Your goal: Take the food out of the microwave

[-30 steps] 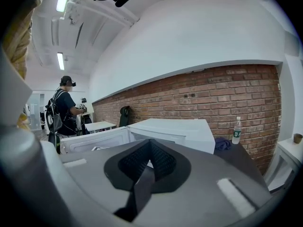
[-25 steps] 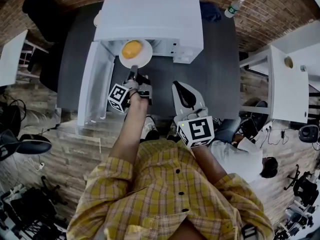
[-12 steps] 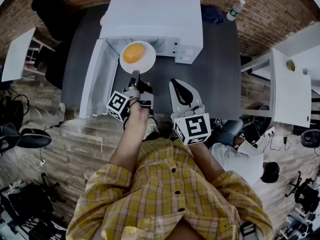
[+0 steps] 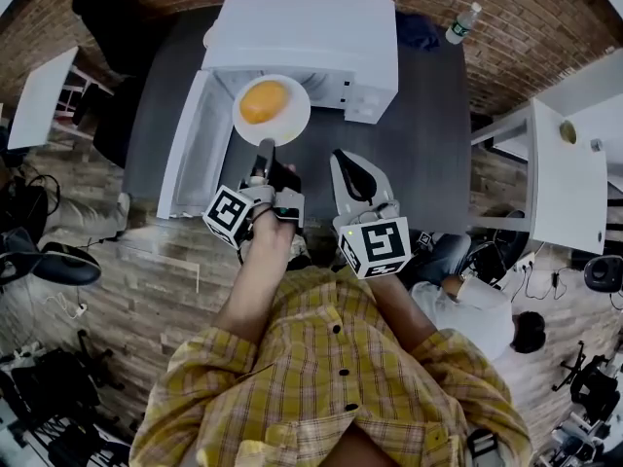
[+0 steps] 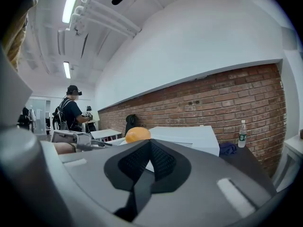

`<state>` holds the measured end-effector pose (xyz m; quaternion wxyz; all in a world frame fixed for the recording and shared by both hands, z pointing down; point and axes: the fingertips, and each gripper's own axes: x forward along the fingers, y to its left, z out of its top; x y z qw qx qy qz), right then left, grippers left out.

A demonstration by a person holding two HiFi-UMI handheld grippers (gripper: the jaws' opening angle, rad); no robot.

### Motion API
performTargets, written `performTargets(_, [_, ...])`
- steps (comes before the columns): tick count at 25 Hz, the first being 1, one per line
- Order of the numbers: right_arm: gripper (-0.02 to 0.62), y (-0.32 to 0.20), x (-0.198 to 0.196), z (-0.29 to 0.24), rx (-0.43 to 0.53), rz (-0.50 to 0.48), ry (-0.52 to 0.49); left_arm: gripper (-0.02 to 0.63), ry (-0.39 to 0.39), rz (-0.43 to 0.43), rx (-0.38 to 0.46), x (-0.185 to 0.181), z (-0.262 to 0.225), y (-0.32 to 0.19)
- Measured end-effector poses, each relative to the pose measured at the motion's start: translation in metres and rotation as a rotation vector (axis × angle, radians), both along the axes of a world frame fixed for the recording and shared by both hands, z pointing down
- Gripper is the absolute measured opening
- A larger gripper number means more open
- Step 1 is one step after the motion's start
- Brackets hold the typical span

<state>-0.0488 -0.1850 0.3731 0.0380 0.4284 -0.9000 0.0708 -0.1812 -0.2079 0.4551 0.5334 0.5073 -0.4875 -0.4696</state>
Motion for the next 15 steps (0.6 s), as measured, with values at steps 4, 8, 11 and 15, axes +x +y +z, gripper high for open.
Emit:
performTargets(4, [0.002, 0.002, 0.001, -0.002, 0.002, 0.005, -0.005, 0.005, 0.024, -0.003, 0.000, 0.004, -0.011, 0.009])
performTargets(8, [0.002, 0.002, 0.001, -0.005, 0.006, 0.001, -0.010, 0.005, 0.043, -0.014, 0.037, 0.009, -0.032, 0.014])
performTargets(11, [0.002, 0.003, 0.000, -0.007, 0.008, -0.008, -0.015, 0.005, 0.052, -0.017, 0.062, 0.011, -0.043, 0.017])
performTargets(15, [0.002, 0.005, -0.004, -0.010, 0.017, -0.022, -0.019, 0.005, 0.060, -0.026, 0.064, 0.010, -0.048, 0.021])
